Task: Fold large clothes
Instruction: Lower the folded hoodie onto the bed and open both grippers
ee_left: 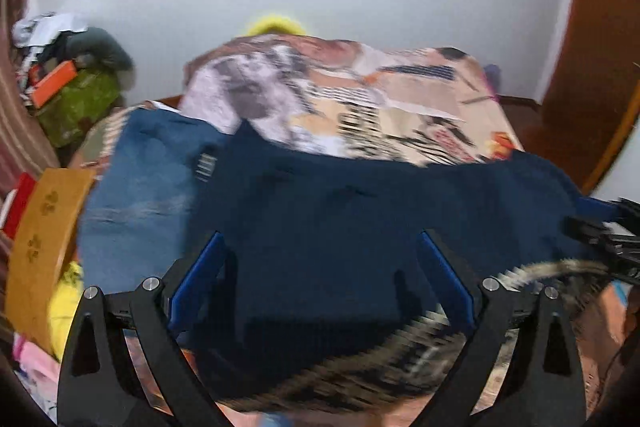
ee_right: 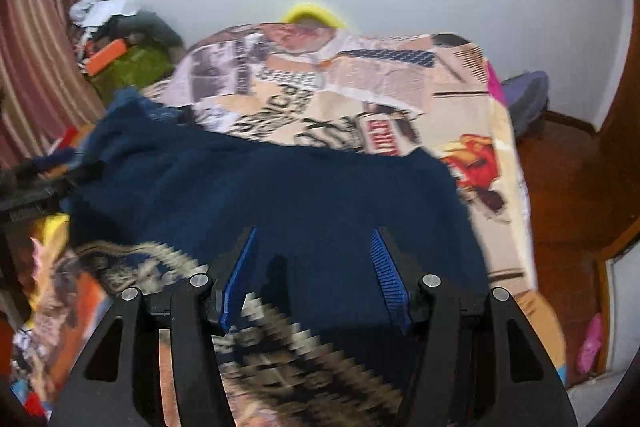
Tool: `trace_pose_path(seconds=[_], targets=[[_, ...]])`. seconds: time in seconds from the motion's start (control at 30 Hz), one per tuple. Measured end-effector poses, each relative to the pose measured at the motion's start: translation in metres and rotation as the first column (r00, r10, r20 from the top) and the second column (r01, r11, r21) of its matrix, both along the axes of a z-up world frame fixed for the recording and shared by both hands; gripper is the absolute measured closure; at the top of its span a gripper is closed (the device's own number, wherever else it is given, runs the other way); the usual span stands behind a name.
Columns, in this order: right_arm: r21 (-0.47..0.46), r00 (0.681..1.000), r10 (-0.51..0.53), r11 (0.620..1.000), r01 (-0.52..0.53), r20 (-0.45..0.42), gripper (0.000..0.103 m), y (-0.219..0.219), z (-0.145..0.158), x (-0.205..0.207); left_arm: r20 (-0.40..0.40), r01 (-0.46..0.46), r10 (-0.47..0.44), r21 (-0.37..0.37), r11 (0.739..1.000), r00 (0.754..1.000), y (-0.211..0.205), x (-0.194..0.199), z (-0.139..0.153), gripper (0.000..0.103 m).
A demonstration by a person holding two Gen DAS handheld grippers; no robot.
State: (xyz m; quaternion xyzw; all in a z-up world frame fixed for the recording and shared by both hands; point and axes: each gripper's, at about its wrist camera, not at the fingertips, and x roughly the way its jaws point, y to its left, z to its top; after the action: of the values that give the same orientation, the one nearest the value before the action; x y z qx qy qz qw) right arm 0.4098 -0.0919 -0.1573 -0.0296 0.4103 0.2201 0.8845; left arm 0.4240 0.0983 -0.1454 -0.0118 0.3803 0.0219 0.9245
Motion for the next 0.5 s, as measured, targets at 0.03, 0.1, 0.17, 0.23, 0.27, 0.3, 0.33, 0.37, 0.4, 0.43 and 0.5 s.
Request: trace_pose_path(seconds=[0.03, 0.1, 0.17, 0.23, 0.27, 0.3, 0.33, 0.37, 0.4, 0.43, 0.5], targets=[[-0.005, 1.0, 0.011, 1.0, -0.011, -0.002, 0.049, 0.005, -0.001, -0.003, 0.0, 0.014, -0.014, -0.004, 1.0, 1.0, -0.006, -0.002, -0.002, 0.006], [-0.04, 1.0, 0.026, 0.999, -0.025, 0.005, 0.049, 0.013, -0.006, -0.007, -0.006, 0.051, -0.051, 0.008, 0.999, 0.999, -0.023, -0.005, -0.008, 0.006], [-0.083, 0.999, 0.035, 0.996, -0.034, 0.001, 0.049, 0.018, -0.012, -0.01, -0.011, 0.081, -0.081, 0.052, 0.995, 0.997, -0.037, -0.008, -0.016, 0.006], [-0.108, 0.999, 0.028, 0.994, -0.03, -0.014, 0.049, 0.018, -0.02, -0.011, -0.018, 0.093, -0.092, 0.105, 0.99, 0.996, -0.046, -0.013, -0.025, 0.006], [-0.111, 1.0, 0.027, 0.993, -0.029, -0.015, 0.049, 0.017, -0.021, -0.013, -0.022, 0.092, -0.09, 0.114, 0.989, 0.996, -0.046, -0.015, -0.028, 0.006], [-0.113, 1.0, 0.028, 0.993, -0.03, -0.014, 0.049, 0.015, -0.023, -0.016, -0.029, 0.09, -0.087, 0.117, 0.989, 0.996, -0.045, -0.017, -0.032, 0.006], [-0.115, 1.0, 0.027, 0.993, -0.028, -0.014, 0.049, 0.012, -0.023, -0.018, -0.037, 0.086, -0.083, 0.114, 0.99, 0.996, -0.042, -0.02, -0.034, 0.006], [-0.118, 1.0, 0.022, 0.993, -0.024, -0.014, 0.049, 0.009, -0.024, -0.02, -0.039, 0.08, -0.076, 0.113, 0.99, 0.996, -0.039, -0.023, -0.036, 0.006], [-0.126, 1.0, 0.011, 0.992, -0.012, -0.011, 0.049, 0.004, -0.025, -0.022, -0.037, 0.067, -0.063, 0.117, 0.991, 0.997, -0.034, -0.027, -0.037, 0.006], [-0.134, 1.0, 0.001, 0.991, -0.003, -0.009, 0.049, 0.0, -0.025, -0.024, -0.034, 0.052, -0.048, 0.123, 0.991, 0.998, -0.03, -0.031, -0.037, 0.006], [-0.135, 1.0, -0.014, 0.991, 0.013, -0.011, 0.049, -0.009, -0.027, -0.027, -0.036, 0.022, -0.018, 0.127, 0.992, 0.999, -0.019, -0.039, -0.038, 0.006]])
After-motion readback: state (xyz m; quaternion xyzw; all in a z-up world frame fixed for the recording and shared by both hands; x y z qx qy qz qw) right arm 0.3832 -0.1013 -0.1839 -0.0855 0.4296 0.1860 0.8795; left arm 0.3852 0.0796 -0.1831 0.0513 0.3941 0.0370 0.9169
